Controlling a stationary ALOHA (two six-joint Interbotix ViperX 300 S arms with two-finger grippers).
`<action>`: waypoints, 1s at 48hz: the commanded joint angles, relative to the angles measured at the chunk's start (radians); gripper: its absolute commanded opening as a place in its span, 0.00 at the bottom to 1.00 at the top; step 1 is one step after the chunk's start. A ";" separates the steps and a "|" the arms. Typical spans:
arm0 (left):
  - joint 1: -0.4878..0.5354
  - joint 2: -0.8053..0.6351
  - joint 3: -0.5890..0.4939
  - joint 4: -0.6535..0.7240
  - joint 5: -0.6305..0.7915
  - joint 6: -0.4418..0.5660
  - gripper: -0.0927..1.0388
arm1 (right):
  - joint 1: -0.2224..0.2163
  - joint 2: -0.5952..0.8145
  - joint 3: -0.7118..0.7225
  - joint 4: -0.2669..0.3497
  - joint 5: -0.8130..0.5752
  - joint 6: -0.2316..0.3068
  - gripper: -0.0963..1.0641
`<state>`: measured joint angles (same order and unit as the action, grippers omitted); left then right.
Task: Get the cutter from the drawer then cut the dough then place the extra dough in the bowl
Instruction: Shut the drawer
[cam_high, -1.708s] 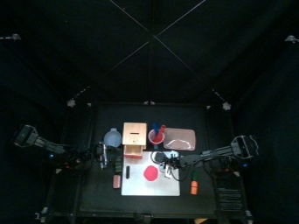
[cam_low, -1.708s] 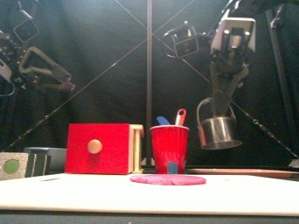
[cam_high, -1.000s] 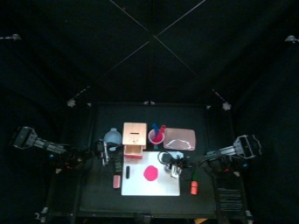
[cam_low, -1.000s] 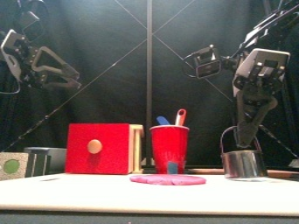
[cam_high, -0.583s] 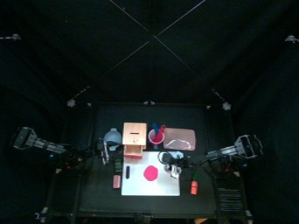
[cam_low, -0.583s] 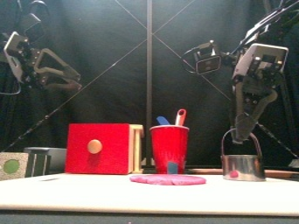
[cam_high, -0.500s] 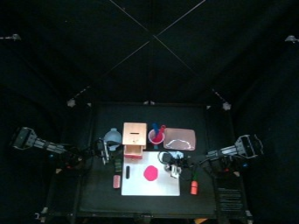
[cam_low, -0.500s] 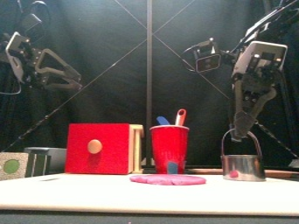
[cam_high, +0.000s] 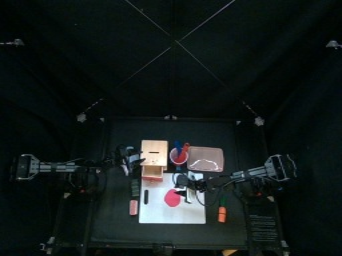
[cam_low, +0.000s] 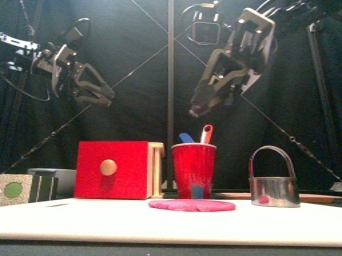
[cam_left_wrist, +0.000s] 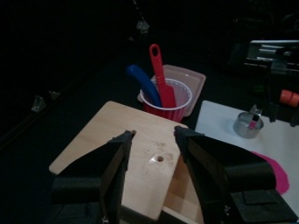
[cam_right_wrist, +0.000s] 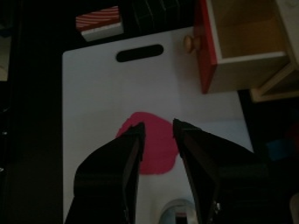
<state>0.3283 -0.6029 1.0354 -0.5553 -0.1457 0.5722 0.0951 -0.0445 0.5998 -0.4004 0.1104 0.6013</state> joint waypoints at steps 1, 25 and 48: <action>0.097 0.003 -0.066 0.091 0.086 -0.002 0.81 | 0.002 0.025 -0.067 -0.011 -0.025 -0.002 0.70; 0.265 0.344 -0.387 0.302 0.388 0.000 0.80 | -0.003 0.170 -0.192 -0.029 -0.066 0.005 0.41; 0.305 0.611 -0.607 0.477 0.502 0.006 0.70 | -0.002 0.287 -0.301 -0.035 -0.023 -0.002 0.21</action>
<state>0.6259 0.0061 0.4740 -0.0966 0.3543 0.5752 0.0951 0.2546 0.3375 -0.4357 0.0767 0.6013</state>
